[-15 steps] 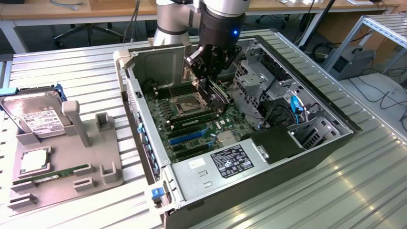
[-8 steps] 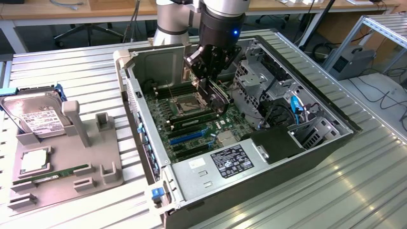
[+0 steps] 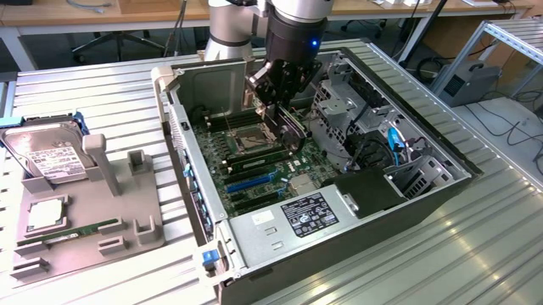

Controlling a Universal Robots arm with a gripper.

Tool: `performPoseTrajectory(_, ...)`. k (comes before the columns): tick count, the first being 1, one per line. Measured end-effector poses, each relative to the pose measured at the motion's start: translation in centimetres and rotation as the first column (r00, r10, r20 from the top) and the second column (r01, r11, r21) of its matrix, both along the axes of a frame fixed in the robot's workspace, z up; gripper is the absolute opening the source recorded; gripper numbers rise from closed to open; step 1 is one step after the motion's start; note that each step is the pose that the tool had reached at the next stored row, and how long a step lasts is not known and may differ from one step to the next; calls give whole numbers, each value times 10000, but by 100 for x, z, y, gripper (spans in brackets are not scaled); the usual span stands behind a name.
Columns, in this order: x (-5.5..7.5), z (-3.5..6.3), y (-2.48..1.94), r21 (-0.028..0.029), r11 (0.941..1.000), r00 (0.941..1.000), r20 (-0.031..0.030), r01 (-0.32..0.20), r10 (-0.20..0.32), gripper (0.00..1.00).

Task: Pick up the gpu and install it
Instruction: 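Insert the gpu into the slot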

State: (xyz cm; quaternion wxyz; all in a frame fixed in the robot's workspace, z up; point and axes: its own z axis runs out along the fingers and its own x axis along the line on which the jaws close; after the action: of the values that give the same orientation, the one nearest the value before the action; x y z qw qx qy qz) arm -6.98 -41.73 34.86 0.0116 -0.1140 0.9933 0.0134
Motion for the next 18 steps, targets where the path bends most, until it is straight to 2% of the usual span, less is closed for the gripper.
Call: performPoseTrajectory(18,0,-1,0,0,9997,9997,0,-225,225,27)
